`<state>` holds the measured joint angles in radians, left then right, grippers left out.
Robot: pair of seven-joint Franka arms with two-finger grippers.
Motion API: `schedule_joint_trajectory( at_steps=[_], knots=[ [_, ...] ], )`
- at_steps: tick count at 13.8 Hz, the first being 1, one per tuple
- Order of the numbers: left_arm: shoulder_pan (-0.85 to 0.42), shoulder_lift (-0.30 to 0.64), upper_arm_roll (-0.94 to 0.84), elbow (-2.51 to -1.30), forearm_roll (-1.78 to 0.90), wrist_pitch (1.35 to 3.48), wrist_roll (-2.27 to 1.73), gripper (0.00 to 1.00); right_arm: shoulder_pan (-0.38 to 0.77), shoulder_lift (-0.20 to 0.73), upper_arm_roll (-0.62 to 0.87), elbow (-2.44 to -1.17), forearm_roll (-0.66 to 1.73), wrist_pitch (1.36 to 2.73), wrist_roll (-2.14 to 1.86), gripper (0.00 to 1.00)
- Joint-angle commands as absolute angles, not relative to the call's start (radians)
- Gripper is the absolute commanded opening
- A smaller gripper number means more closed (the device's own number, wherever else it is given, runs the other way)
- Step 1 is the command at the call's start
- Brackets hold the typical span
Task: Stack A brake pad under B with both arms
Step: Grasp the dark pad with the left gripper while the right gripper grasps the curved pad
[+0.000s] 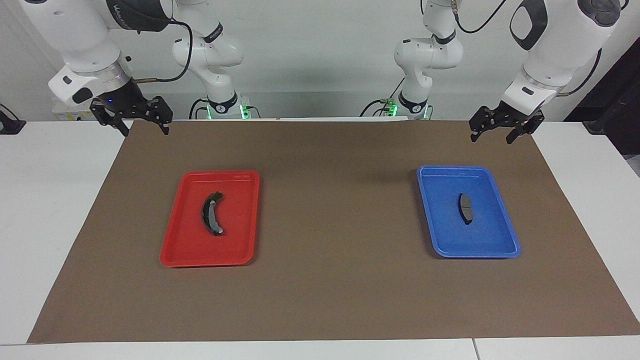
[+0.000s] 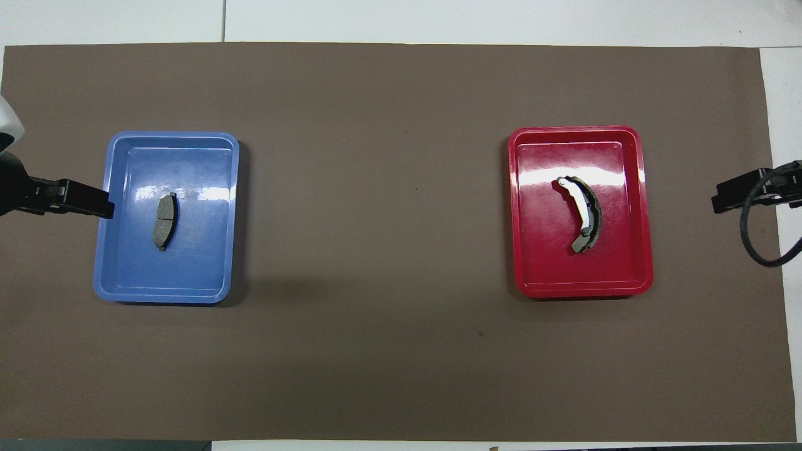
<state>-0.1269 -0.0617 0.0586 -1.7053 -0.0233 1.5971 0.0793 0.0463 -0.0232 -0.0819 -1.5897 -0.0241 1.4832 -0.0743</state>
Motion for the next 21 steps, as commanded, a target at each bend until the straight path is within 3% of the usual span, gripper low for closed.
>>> schedule_joint_trajectory(
  at_steps=[1, 6, 12, 16, 21],
  knots=[
    [-0.144, -0.066, 0.072, -1.707, -0.017, 1.611, 0.071, 1.00, 0.043, -0.029, -0.080, -1.600, -0.023, 1.502, -0.089, 0.99],
    [-0.143, -0.071, 0.081, -1.732, -0.017, 1.660, 0.083, 1.00, 0.043, -0.031, -0.080, -1.608, -0.023, 1.520, -0.089, 0.99],
    [-0.143, -0.066, 0.136, -1.981, -0.017, 2.006, 0.150, 1.00, 0.072, -0.038, -0.078, -1.628, -0.023, 1.525, -0.089, 0.99],
    [-0.138, -0.011, 0.137, -2.158, 0.003, 2.279, 0.156, 1.00, 0.075, -0.078, -0.075, -1.802, -0.020, 1.716, -0.081, 0.99],
    [-0.137, 0.093, 0.138, -2.267, 0.003, 2.462, 0.155, 1.00, 0.130, 0.004, -0.074, -1.940, 0.009, 1.903, 0.038, 0.99]
  ],
)
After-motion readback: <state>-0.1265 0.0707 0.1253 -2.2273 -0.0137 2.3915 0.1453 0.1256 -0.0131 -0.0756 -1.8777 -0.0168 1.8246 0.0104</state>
